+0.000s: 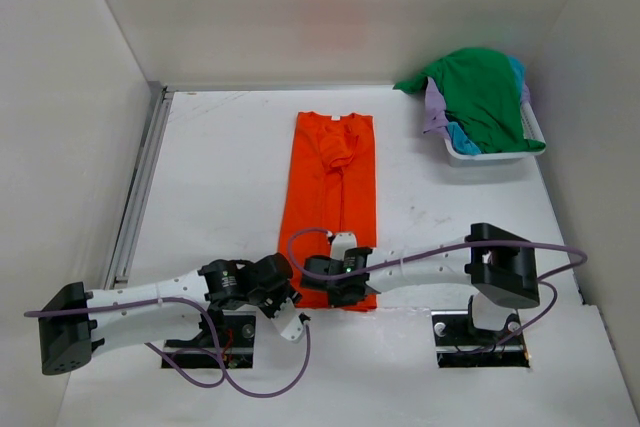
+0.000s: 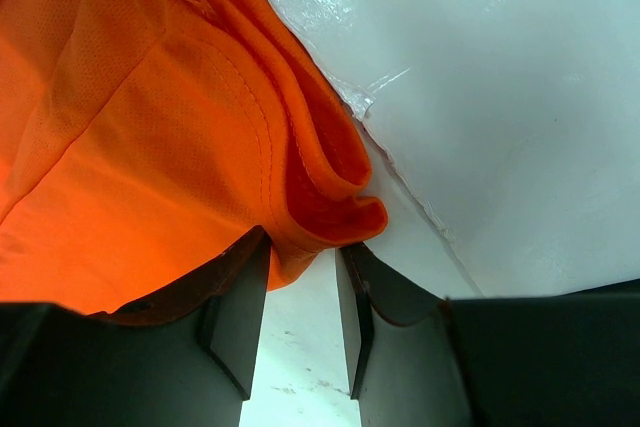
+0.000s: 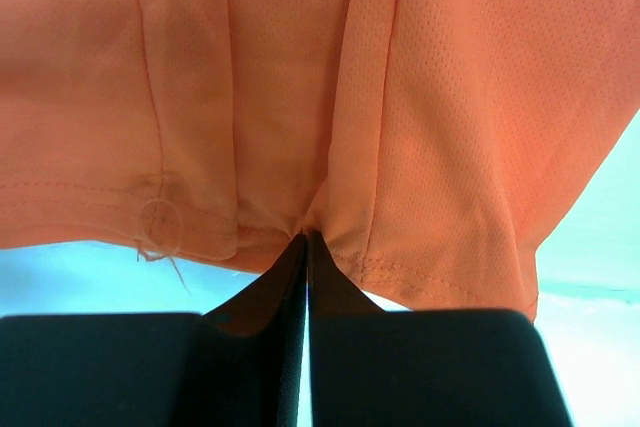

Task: Fold and stack the t-shirts
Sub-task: Rotate the tshirt 90 degrees, then grab the bottom of the folded rectangular tshirt with both arms

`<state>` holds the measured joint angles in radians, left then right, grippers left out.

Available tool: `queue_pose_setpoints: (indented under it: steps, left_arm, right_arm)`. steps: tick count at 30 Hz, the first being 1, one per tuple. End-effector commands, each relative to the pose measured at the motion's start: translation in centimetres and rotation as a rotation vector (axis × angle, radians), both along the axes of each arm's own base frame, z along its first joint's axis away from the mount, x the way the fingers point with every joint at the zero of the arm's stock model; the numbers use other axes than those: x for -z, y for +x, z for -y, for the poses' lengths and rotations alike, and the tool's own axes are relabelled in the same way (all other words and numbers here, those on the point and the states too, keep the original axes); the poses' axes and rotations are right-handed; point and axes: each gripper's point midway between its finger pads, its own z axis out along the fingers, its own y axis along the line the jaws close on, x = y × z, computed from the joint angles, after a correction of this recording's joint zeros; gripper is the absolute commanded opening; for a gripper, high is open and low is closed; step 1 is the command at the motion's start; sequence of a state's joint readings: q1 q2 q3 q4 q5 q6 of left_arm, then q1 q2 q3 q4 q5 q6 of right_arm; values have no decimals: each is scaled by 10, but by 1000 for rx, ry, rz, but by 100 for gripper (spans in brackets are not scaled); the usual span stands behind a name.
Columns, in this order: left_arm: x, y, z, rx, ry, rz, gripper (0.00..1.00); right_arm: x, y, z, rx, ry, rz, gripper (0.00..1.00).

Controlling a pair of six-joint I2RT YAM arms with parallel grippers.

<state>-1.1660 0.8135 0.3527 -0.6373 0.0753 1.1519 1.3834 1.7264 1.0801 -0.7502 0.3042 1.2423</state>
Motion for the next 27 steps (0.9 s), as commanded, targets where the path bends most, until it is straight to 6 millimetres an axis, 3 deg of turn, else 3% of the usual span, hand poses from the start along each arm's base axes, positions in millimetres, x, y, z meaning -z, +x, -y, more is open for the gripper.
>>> queue_pose_setpoints:
  steps: [1, 6, 10, 12, 14, 17, 21, 24, 27]
  left_arm:
    - [-2, -2, 1, -16, -18, -15, 31]
    - [-2, -2, 1, -13, -16, -14, 31]
    - [-4, -1, 3, -10, -26, -10, 31]
    - [-6, 0, 6, -10, -37, -5, 31]
    - [-8, 1, 8, -12, -47, -2, 31]
    - [-10, 2, 10, -15, -54, 0, 33]
    - [-12, 0, 12, -4, -59, 1, 37]
    - [-13, -1, 15, 12, -67, 7, 38]
    - [-16, -2, 20, 19, -77, 4, 38]
  right_arm:
    - [-23, 1, -2, 10, 48, 28, 2]
    - [-39, 5, -6, 6, 66, 52, 1]
    - [-37, 3, -14, -16, 89, 41, 6]
    - [-33, -2, -24, -49, 112, 14, 10]
    - [-28, -7, -31, -69, 131, -11, 23]
    - [-32, -7, -30, -66, 163, -3, 34]
    - [-51, -3, -12, -30, 204, 35, 40]
    - [-59, -1, 20, 55, 191, 51, 44]
    - [-51, 1, 57, 150, 157, 43, 48]
